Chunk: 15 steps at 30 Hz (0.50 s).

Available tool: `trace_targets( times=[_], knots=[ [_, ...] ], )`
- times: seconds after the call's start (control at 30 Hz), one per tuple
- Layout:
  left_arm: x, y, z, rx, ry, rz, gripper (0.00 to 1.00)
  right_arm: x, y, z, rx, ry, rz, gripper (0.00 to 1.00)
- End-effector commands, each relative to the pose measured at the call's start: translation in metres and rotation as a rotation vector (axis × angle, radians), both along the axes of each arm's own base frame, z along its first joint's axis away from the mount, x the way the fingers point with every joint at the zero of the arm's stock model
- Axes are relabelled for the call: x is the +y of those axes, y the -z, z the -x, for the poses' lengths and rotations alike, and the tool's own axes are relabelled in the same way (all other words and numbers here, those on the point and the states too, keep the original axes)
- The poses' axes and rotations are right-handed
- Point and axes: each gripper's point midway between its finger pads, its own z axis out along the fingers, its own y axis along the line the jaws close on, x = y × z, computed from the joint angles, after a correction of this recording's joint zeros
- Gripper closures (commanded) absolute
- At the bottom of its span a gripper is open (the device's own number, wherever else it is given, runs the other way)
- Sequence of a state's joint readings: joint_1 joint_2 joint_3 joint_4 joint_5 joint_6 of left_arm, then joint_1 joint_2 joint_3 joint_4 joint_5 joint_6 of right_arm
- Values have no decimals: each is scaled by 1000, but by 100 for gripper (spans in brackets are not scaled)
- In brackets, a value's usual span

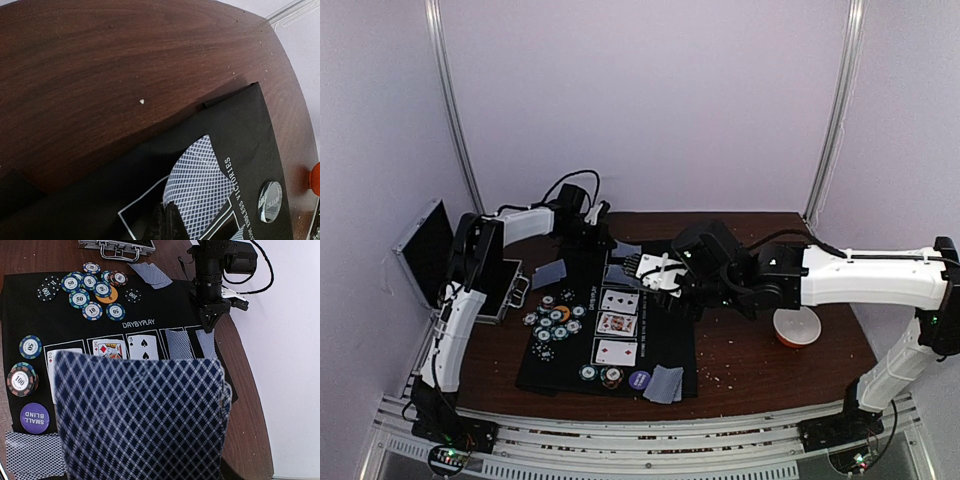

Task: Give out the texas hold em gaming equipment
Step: Place the poker card in the community card area.

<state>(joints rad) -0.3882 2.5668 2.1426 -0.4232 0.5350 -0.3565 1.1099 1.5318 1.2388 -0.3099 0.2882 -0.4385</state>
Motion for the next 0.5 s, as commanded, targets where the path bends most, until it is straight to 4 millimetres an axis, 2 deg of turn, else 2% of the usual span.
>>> trace_targets(
  times=[0.0,0.17,0.47],
  knots=[
    [-8,-1,-2,-23,22,12,100,-1,-12,-4,-7,21,-23,55],
    [-11,8,8,-45,50,-42,100,0,-10,-4,0,17,-24,55],
    [8,13,6,-74,-5,-144,100,0,-12,-3,1,14,-26,55]
  ],
)
